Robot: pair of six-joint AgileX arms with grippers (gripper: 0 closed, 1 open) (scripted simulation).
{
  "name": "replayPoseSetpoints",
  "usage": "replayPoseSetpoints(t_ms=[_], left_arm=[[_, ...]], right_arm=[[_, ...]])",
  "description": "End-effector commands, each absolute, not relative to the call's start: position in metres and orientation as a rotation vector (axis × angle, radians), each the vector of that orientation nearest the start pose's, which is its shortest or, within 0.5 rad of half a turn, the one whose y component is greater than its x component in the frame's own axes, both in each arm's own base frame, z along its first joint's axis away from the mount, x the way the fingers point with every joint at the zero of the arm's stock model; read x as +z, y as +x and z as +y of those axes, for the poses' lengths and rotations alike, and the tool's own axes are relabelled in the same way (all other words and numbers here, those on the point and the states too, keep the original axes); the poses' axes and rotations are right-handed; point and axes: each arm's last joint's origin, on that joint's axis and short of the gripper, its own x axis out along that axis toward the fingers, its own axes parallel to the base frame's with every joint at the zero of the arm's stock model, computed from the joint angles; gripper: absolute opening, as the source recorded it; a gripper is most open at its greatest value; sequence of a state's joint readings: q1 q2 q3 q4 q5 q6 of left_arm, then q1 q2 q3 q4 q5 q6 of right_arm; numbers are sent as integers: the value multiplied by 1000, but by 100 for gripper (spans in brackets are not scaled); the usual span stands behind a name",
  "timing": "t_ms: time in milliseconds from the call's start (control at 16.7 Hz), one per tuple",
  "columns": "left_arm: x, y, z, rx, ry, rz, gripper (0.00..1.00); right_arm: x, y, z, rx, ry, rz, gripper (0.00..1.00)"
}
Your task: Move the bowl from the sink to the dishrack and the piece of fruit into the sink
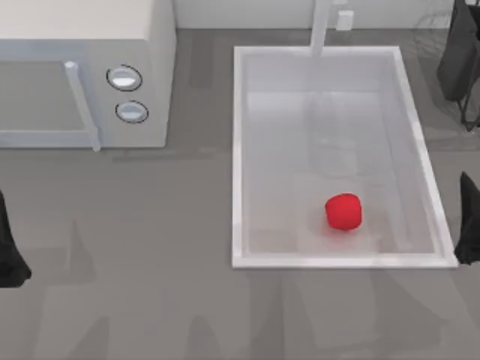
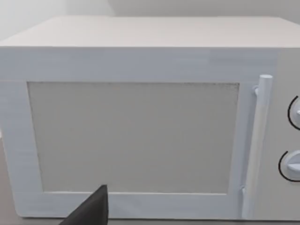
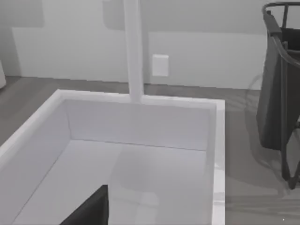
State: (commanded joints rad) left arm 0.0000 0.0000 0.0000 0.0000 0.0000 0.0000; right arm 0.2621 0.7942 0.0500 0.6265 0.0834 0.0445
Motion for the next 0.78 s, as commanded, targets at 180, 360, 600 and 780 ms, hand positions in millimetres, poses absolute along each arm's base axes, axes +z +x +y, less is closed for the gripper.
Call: replayPoseSetpoints(t_ms=[180,360,600,780], left_arm=[[160,106,-1,0,0,0,100],[160,106,-1,0,0,0,100],[160,106,-1,0,0,0,100],[160,106,-1,0,0,0,100]], right_arm=[[154,133,21,142,18,78,100],[154,119,9,87,12,44,100],[158,108,1,19,3,10,100],[160,106,-1,0,0,0,100]])
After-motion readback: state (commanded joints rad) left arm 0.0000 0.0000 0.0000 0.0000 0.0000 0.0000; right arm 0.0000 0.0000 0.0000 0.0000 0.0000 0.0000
